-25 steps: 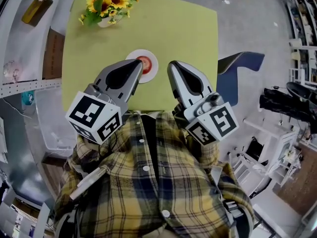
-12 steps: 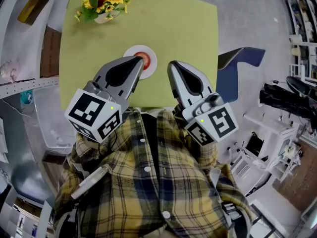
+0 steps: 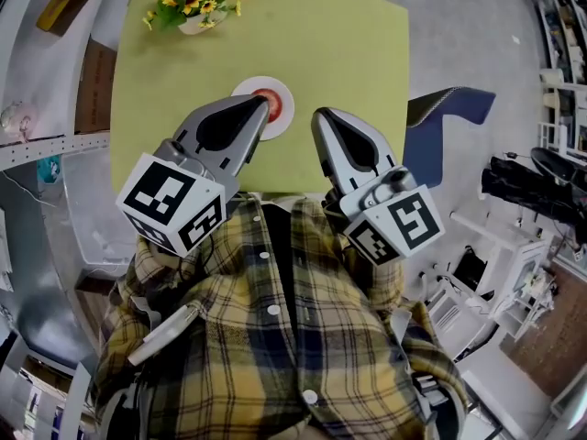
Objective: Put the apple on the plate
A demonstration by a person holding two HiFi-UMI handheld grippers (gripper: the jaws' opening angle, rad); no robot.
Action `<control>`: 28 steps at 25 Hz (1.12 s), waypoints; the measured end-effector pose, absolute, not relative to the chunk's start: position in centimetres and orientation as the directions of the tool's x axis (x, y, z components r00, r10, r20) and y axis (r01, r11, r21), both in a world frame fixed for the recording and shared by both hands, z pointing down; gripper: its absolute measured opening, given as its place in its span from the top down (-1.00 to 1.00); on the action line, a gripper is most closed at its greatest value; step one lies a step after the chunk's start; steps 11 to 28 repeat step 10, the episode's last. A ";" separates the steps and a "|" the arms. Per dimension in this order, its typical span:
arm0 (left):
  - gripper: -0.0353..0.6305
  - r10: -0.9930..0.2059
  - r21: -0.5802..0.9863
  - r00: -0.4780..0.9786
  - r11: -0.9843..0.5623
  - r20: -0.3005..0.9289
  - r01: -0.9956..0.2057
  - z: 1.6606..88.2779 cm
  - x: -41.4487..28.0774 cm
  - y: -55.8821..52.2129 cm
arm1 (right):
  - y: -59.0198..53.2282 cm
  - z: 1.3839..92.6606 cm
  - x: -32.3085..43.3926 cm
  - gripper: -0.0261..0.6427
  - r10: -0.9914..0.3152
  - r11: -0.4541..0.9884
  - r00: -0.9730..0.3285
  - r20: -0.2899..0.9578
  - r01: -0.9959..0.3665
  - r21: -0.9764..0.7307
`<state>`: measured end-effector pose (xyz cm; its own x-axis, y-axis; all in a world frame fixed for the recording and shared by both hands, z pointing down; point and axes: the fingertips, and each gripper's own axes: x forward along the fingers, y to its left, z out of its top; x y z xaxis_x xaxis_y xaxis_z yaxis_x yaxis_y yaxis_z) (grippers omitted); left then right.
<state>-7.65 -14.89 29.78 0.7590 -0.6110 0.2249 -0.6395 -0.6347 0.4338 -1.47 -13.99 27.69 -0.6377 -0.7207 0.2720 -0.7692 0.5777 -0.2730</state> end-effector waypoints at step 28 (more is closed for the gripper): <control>0.87 -0.575 0.315 0.776 -0.710 0.259 -0.630 28.7 -9.0 -16.5 | -13.5 27.8 -1.7 0.93 -0.719 0.582 -0.640 0.271 -0.767 -0.268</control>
